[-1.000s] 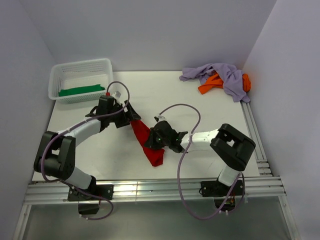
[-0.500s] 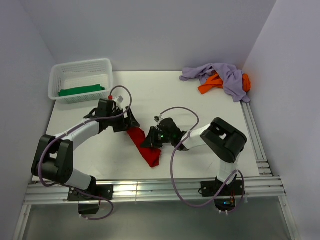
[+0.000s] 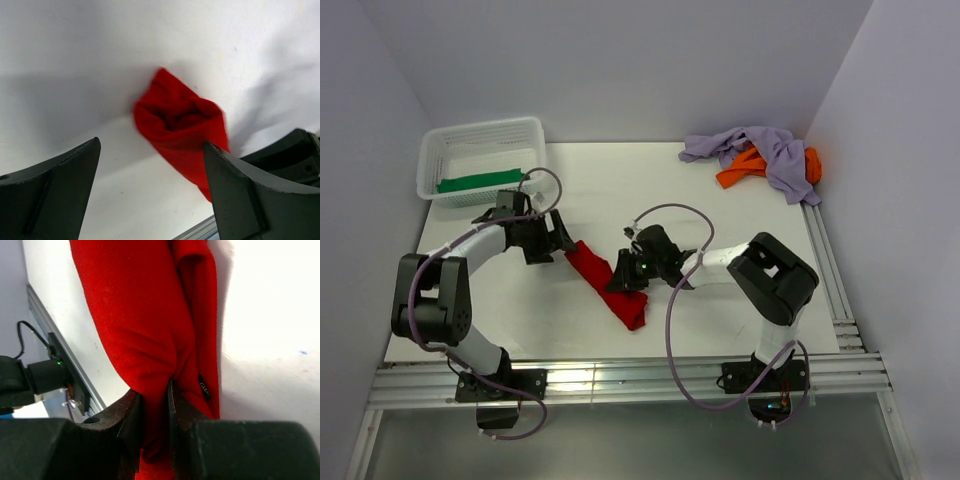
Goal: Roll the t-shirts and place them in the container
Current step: Roll the tshirt, then place the rolled tshirt into the container
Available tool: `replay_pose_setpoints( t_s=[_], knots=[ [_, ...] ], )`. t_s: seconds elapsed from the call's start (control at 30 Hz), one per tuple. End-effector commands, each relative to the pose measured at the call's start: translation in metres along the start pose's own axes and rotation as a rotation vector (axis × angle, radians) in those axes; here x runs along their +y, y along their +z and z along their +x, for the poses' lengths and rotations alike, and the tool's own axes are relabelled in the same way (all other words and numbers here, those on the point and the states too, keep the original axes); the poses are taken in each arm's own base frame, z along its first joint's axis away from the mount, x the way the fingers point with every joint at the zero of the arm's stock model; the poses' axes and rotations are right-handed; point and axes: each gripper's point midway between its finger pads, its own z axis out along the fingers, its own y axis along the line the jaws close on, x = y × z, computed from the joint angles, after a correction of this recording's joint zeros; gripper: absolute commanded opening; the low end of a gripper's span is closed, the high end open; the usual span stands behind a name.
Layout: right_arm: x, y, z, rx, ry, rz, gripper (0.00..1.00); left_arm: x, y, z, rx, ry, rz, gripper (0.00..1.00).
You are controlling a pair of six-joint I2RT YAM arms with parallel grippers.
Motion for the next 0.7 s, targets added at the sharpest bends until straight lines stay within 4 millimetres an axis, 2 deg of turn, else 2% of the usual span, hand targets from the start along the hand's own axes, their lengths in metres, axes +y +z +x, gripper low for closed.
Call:
replay_pose_setpoints(
  t_s=[0.0,0.27,0.33,0.67],
  knots=[
    [-0.090,-0.020,0.049,0.154,-0.001,0.334,0.00,-0.001,-0.002,-0.011,0.030,-0.033,0.085,0.89],
    [-0.102,-0.037,0.050,0.208,-0.111,0.417,0.00,-0.022,0.005,0.011,0.146,-0.083,0.320,0.92],
    [-0.103,-0.037,0.052,0.225,-0.122,0.416,0.00,-0.025,0.004,0.009,0.128,-0.082,0.352,0.92],
    [-0.102,-0.038,0.057,0.256,-0.141,0.398,0.00,-0.015,0.016,-0.004,0.086,-0.084,0.371,0.99]
  ],
)
